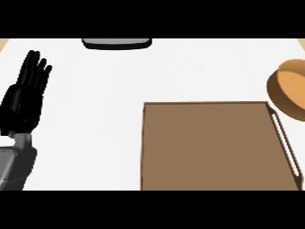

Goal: Pick the squash from the tray and place it in the pot

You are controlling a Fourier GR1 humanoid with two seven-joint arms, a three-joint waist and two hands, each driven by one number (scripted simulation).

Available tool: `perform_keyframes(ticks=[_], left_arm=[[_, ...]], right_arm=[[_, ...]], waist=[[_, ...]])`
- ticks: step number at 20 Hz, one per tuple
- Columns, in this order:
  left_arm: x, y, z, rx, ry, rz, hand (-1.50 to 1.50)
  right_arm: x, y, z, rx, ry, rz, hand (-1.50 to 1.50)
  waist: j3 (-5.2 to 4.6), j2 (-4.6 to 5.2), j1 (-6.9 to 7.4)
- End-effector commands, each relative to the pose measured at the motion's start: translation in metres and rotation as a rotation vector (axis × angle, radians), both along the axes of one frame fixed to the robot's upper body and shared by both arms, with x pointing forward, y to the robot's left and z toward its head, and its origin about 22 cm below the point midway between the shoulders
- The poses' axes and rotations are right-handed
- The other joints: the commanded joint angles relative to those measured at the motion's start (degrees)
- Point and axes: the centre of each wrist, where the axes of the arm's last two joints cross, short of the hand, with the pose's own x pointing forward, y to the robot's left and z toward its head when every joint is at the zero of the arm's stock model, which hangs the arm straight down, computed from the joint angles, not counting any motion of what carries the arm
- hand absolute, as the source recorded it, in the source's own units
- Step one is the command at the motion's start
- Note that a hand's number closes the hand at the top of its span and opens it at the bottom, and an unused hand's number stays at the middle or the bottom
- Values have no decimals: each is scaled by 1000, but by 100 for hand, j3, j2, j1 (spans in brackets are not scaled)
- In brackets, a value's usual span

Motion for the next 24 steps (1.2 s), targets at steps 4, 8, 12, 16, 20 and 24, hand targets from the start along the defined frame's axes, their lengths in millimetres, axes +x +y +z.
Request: perform_keyframes(ticks=[4, 8, 12, 16, 20, 24], left_arm=[[-5, -14, 9, 8, -13, -22, 0], [-1, -14, -4, -17, -7, 6, 0], [-2, -7, -2, 3, -20, -23, 0], [-4, -13, -8, -7, 1, -48, 0], [12, -8, 7, -1, -13, -3, 0], [7, -21, -3, -4, -10, -19, 0]], right_arm=[[-13, -85, -45, 4, 15, 6, 150], [-12, -107, -62, 15, 33, 13, 150], [6, -107, -72, 38, 84, -9, 150], [19, -129, -80, 242, 155, -1, 150], [21, -132, -101, 397, 163, 85, -150], [28, -125, -117, 382, 172, 206, -150]], waist=[[4, 18, 77], [0, 22, 73], [-2, 21, 95], [3, 48, 165], [4, 52, 116], [2, 34, 120]])
